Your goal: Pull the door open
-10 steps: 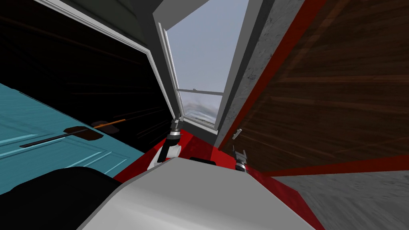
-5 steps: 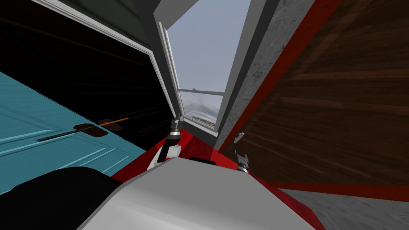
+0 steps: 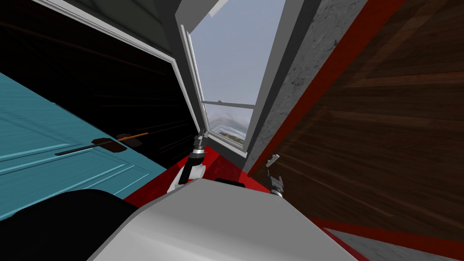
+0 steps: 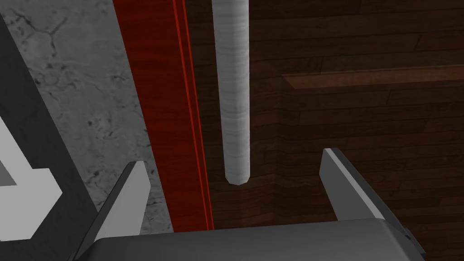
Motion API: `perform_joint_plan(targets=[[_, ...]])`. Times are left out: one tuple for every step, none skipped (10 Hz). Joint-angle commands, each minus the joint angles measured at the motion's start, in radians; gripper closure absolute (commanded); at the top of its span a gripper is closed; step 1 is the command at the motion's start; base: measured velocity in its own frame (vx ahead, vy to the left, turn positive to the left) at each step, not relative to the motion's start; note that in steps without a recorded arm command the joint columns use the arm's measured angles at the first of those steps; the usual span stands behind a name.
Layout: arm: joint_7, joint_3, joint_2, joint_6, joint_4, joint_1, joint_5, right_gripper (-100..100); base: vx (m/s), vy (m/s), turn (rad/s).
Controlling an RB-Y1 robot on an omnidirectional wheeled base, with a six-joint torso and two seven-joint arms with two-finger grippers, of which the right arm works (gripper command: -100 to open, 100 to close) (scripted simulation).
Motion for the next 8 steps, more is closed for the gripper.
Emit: perform_joint_plan(targets=[[-0.002, -0.013, 0.003, 0.008, 0.034, -0.033, -0.005, -100, 0.071, -0.081, 0.102], [-0.002, -0.021, 0.005, 0.013, 0.050, -0.050, -0.007, -100, 0.073, -0.083, 0.066], [-0.002, -0.028, 0.008, 0.018, 0.068, -0.068, -0.010, -100, 0.061, -0.074, 0.058], [-0.002, -0.036, 0.010, 0.023, 0.086, -0.086, -0.012, -100, 0.056, -0.066, 0.067], [-0.002, -0.044, 0.012, 0.028, 0.104, -0.105, -0.015, -100, 0.060, -0.069, 0.075], [-0.002, -0.052, 0.015, 0.033, 0.121, -0.123, -0.017, -100, 0.058, -0.075, 0.063], [-0.002, -0.059, 0.017, 0.037, 0.137, -0.140, -0.020, -100, 0.068, -0.067, 0.077], [-0.002, -0.071, 0.021, 0.045, 0.165, -0.169, -0.024, -100, 0.076, -0.082, 0.100]])
